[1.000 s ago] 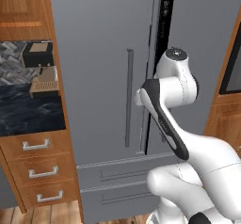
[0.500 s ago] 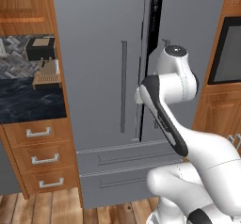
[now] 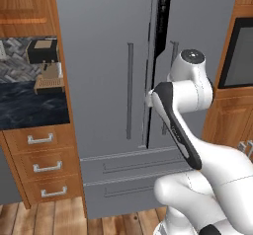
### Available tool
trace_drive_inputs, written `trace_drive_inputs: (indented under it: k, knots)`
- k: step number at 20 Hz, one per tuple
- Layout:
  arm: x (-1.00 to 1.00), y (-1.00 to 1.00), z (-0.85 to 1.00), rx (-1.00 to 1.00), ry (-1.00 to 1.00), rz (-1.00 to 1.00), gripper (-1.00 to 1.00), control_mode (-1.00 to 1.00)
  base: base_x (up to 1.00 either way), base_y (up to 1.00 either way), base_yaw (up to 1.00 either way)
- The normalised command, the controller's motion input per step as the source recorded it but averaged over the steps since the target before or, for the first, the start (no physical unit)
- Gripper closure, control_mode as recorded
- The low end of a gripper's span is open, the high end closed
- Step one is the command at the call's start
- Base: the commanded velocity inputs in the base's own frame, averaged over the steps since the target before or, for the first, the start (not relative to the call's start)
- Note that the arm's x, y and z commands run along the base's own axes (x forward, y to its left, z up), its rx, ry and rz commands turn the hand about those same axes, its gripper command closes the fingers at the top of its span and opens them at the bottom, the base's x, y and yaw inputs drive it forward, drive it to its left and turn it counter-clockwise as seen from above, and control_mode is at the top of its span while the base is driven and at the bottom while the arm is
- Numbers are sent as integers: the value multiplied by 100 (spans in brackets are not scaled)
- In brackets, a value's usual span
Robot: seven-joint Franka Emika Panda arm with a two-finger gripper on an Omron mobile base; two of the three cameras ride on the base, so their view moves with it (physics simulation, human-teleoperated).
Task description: Take the lemon wedge from the fridge and place it on the plate with fish on the dining counter.
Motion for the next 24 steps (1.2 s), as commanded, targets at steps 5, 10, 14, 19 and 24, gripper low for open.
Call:
trace_drive_inputs:
  k: [5, 10, 14, 19, 24]
  knots:
    - [0, -67, 3, 0, -25, 0, -100, -100, 0, 0, 0]
    - [6, -71, 0, 0, -31, 4, -100, -100, 0, 0, 0]
    - [42, -53, 0, 1, -18, 7, -100, -100, 0, 0, 0]
    - [84, -16, 0, 1, -5, 1, -100, -100, 0, 0, 0]
    - [100, -1, 0, 0, 0, 0, -100, -100, 0, 0, 0]
